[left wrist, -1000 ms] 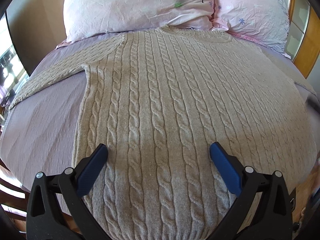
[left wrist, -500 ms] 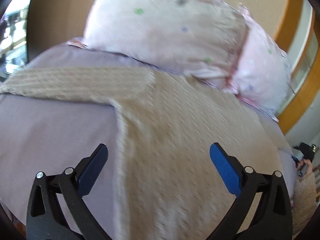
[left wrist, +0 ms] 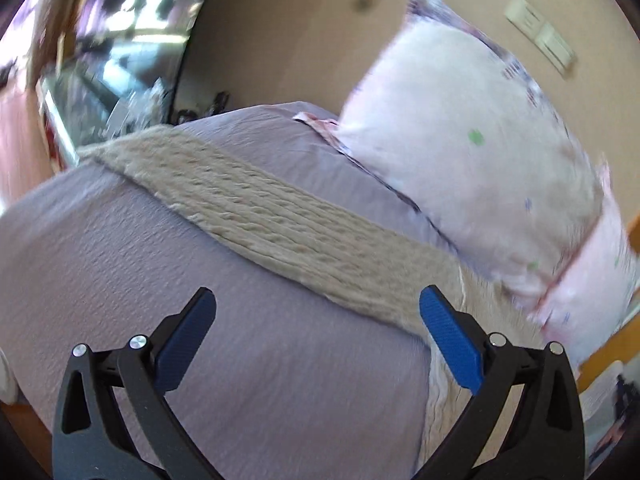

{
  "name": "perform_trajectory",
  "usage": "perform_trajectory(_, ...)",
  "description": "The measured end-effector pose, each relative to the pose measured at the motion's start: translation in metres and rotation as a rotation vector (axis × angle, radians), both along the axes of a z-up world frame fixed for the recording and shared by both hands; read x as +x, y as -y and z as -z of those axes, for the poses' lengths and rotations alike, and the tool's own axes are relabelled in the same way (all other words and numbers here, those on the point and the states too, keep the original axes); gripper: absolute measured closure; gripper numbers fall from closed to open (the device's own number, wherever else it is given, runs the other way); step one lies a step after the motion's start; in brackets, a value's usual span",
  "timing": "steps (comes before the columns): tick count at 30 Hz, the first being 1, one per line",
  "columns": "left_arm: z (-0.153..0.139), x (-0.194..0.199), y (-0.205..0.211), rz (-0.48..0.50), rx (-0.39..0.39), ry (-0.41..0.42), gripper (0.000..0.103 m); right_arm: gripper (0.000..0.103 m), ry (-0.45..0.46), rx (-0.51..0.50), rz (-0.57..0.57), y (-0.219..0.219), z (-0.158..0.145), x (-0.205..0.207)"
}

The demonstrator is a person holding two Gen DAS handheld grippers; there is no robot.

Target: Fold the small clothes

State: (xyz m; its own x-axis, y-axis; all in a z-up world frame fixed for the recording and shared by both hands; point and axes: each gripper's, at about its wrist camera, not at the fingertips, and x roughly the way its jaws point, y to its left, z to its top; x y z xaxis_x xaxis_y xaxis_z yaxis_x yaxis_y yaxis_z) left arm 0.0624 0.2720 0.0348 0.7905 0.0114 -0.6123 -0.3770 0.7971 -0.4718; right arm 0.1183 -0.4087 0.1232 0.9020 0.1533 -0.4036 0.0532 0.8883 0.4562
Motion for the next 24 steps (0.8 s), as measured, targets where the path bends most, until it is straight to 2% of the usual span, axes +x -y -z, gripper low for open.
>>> perform_trajectory(2,0.004,0.002,-0.017,-0.049,-0.055,-0.010,0.002,0.094,-0.018,-0.043,-0.229,-0.075,-0.001,0.010)
perform_trajectory(3,0.006,0.002,-0.023,-0.066,-0.064,-0.010,0.002,0.094,-0.072,-0.075,-0.372,-0.120,0.008,0.018)
perform_trajectory(5,0.008,0.004,-0.039,-0.114,-0.069,-0.020,0.002,0.094,-0.135,-0.097,-0.534,-0.174,0.024,0.021)
perform_trajectory(6,0.010,0.005,-0.046,-0.128,-0.081,-0.020,0.003,0.093,-0.141,-0.105,-0.568,-0.186,0.028,0.019)
perform_trajectory(7,0.011,0.005,-0.053,-0.142,-0.097,-0.022,0.006,0.088,-0.128,-0.112,-0.569,-0.190,0.029,0.016)
perform_trajectory(9,0.018,0.008,-0.074,-0.179,-0.165,-0.032,0.012,0.063,-0.089,-0.128,-0.512,-0.180,0.024,0.006)
perform_trajectory(10,0.021,0.010,-0.080,-0.195,-0.187,-0.036,0.016,0.043,-0.074,-0.124,-0.475,-0.172,0.019,0.000)
perform_trajectory(11,0.024,0.010,-0.090,-0.214,-0.213,-0.025,0.021,0.038,-0.061,-0.114,-0.435,-0.159,0.016,-0.007)
perform_trajectory(13,0.026,0.011,-0.104,-0.252,-0.238,-0.013,0.027,0.038,-0.063,-0.109,-0.383,-0.136,0.017,-0.016)
perform_trajectory(16,0.031,0.011,-0.128,-0.301,-0.325,0.015,0.032,0.038,-0.069,-0.101,-0.312,-0.110,0.018,-0.026)
perform_trajectory(18,0.034,0.011,-0.141,-0.326,-0.361,0.025,0.040,0.038,-0.073,-0.087,-0.275,-0.096,0.026,-0.029)
perform_trajectory(21,0.039,0.012,-0.154,-0.366,-0.369,0.008,0.065,0.035,-0.066,-0.071,-0.247,-0.082,0.032,-0.039)
perform_trajectory(22,0.040,0.013,-0.158,-0.379,-0.363,-0.015,0.084,0.034,-0.063,-0.069,-0.241,-0.078,0.034,-0.043)
perform_trajectory(23,0.042,0.016,-0.161,-0.379,-0.355,-0.038,0.095,0.034,-0.061,-0.069,-0.238,-0.076,0.035,-0.045)
perform_trajectory(24,0.041,0.019,-0.161,-0.369,-0.351,-0.041,0.095,0.034,-0.059,-0.067,-0.235,-0.072,0.036,-0.048)
